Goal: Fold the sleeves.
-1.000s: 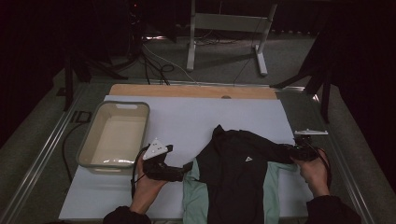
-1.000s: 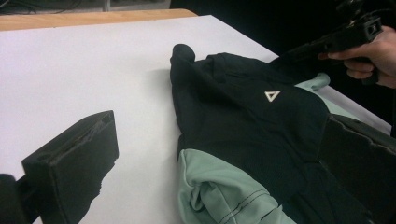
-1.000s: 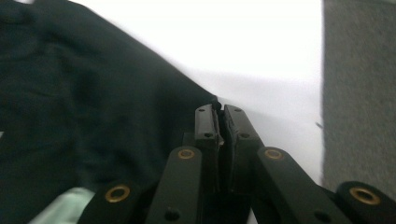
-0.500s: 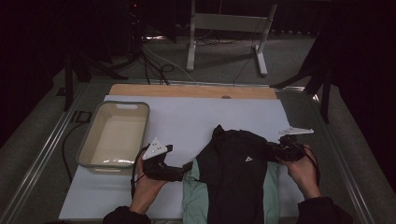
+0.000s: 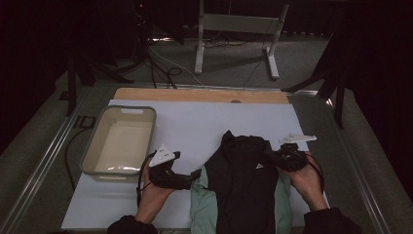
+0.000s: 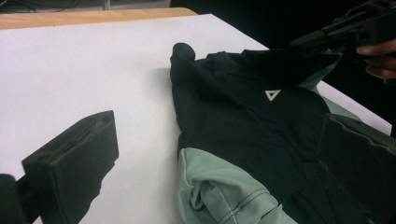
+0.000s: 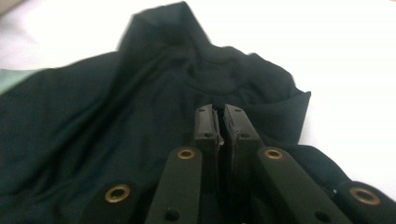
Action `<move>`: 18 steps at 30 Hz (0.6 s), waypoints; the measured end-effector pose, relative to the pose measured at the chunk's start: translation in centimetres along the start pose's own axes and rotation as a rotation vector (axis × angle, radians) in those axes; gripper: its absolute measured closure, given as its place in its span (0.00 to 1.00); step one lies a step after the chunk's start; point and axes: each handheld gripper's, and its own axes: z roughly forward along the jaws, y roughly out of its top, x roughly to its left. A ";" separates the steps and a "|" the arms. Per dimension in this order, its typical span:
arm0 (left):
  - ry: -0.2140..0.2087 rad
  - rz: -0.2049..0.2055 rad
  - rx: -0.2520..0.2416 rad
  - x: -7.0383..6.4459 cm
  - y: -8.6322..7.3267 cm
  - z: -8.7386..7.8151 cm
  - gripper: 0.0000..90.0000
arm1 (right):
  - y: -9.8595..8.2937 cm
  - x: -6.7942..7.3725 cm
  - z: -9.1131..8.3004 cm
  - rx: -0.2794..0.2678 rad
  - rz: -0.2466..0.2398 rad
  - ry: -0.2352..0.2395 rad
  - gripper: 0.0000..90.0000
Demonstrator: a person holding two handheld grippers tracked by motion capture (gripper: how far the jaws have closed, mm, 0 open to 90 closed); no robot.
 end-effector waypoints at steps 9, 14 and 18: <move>-0.004 0.001 -0.003 -0.1 0.1 -0.1 0.00 | -0.2 2.7 0.5 0.000 -0.048 0.077 0.94; -0.004 -0.002 -0.003 0.0 0.0 -0.1 0.00 | -0.7 3.4 1.3 0.029 -0.061 0.087 0.94; -0.004 0.001 -0.001 -0.1 0.0 0.0 0.00 | -1.3 3.7 2.5 0.078 -0.082 0.068 0.94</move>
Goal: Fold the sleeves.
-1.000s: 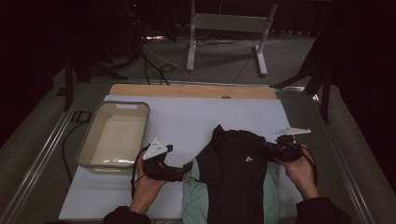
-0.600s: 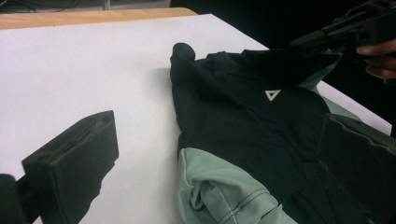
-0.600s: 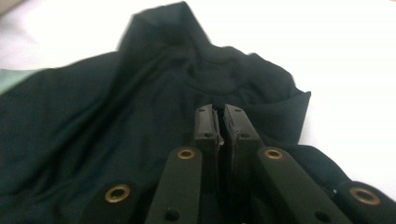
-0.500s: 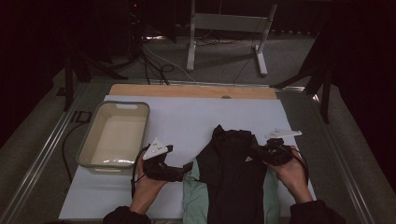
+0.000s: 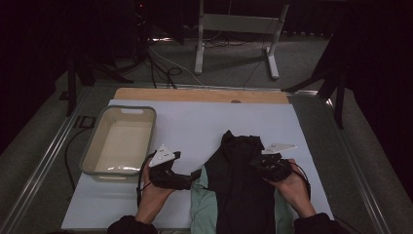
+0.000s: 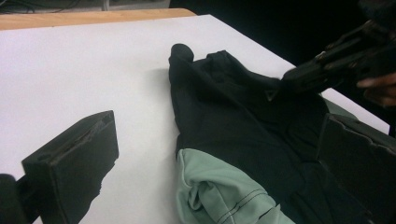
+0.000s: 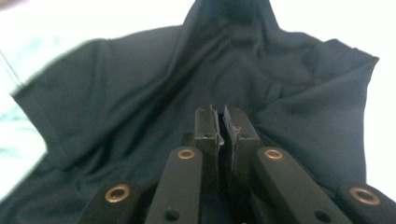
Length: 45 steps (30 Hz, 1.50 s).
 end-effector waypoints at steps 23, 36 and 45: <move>0.000 0.000 0.006 0.0 -0.1 0.0 0.00 | 0.3 -0.4 -2.4 -0.163 0.039 0.024 0.32; -0.001 -0.001 0.008 0.0 -0.1 0.1 0.00 | -2.6 -2.5 -5.7 -0.201 0.105 -0.076 0.35; -0.001 -0.003 0.009 0.0 -0.2 0.2 0.00 | -4.7 -3.4 -5.0 -0.126 0.133 -0.107 0.68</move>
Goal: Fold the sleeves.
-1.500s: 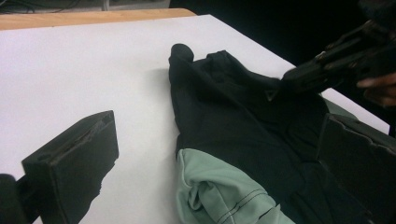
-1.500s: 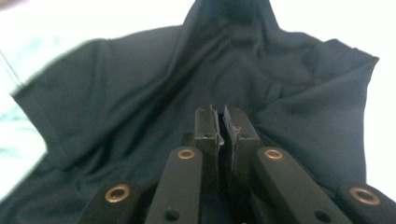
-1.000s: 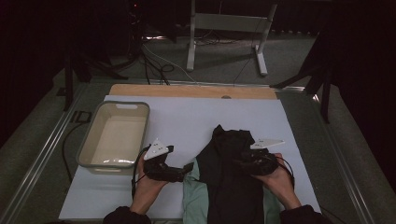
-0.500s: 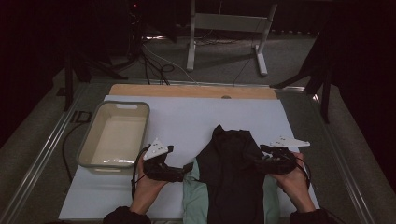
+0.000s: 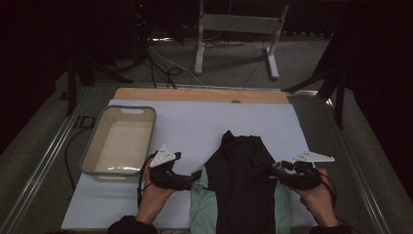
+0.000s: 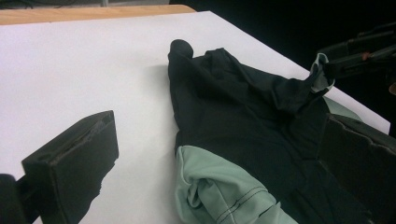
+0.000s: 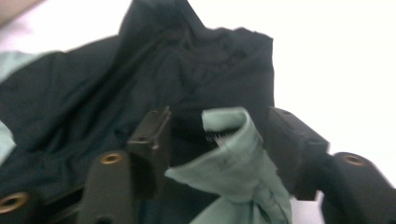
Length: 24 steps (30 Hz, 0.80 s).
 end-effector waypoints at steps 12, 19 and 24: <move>0.001 0.000 -0.001 0.0 0.0 0.0 0.00 | -1.1 1.3 -1.8 -0.016 -0.040 -0.013 1.00; 0.002 -0.001 -0.003 0.0 0.0 -0.1 0.00 | -2.2 2.0 -1.9 0.027 -0.061 0.015 1.00; 0.002 0.001 -0.005 0.0 0.1 -0.3 0.00 | -2.9 2.5 -1.2 0.085 -0.083 0.012 1.00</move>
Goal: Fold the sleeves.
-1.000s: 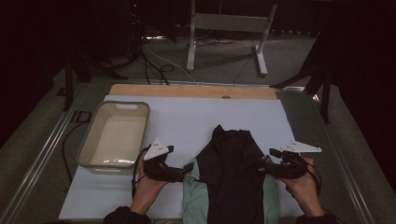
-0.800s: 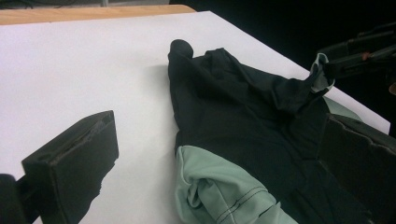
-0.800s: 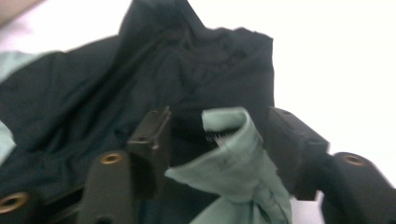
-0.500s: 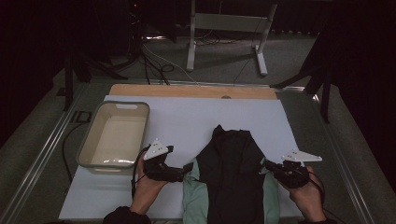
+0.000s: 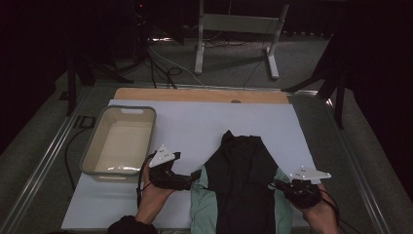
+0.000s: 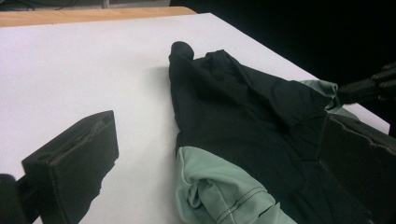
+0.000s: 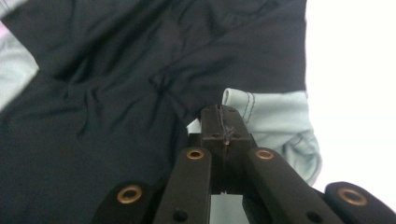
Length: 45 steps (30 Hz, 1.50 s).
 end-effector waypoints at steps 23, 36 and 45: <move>0.005 -0.004 0.002 0.1 -0.1 0.1 0.00 | 1.2 -1.7 -2.3 -0.159 0.081 0.010 0.44; 0.001 -0.004 0.017 0.2 -0.8 0.6 0.00 | 1.7 -4.4 -1.3 -0.163 0.152 -0.133 0.38; -0.016 0.067 0.037 -0.2 -2.1 1.5 0.00 | 0.1 -4.8 -1.2 -0.140 0.170 -0.141 0.38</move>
